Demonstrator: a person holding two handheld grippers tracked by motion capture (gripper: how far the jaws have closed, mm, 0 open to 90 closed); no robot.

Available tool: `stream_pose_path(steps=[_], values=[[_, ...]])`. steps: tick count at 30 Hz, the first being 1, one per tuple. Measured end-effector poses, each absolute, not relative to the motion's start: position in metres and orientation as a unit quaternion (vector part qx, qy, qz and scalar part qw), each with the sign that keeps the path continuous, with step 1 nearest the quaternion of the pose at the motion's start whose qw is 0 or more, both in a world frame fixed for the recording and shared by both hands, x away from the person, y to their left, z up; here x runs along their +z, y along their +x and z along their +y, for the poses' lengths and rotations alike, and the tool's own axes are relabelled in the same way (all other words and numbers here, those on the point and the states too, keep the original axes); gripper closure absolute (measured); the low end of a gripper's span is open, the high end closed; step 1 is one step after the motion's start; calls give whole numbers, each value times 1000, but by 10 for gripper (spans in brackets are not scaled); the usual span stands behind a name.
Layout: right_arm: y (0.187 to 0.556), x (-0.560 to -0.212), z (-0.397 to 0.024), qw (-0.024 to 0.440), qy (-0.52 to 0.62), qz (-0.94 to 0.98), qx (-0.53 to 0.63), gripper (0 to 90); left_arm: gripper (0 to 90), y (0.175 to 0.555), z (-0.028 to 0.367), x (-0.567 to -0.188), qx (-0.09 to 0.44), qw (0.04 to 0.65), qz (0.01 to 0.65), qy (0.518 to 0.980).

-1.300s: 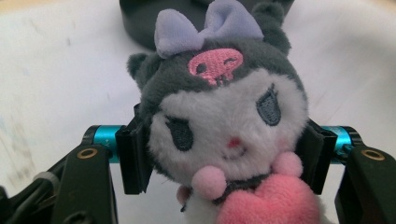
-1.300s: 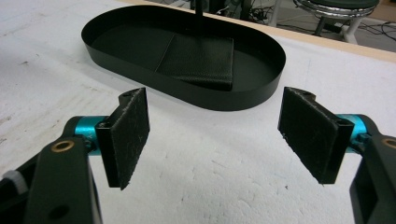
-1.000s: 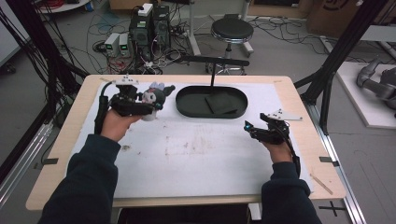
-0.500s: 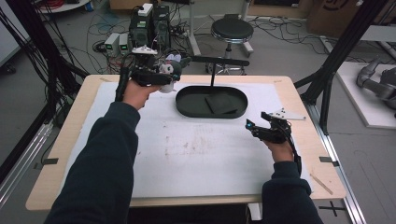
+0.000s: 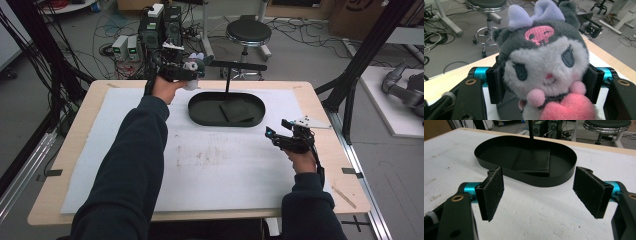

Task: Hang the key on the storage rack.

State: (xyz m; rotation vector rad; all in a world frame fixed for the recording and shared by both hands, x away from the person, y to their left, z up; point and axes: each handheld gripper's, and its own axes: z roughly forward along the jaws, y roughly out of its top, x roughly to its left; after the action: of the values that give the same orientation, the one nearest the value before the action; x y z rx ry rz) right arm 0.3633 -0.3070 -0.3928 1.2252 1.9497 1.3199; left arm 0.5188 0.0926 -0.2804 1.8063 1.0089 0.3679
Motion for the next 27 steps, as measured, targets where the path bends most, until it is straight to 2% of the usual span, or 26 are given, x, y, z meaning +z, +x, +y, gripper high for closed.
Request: stream_pose_path(steps=[9,22,27], values=[[363,-396,-313,238,454,711,481,252,344,535,95,-290,157,489,440,736],[359,-398,-318,238,460,710,477,252,344,528,109,-329,170,450,467,742],[359,-399,-316,238,457,714,474,253,344,526,105,-340,174,438,459,753]])
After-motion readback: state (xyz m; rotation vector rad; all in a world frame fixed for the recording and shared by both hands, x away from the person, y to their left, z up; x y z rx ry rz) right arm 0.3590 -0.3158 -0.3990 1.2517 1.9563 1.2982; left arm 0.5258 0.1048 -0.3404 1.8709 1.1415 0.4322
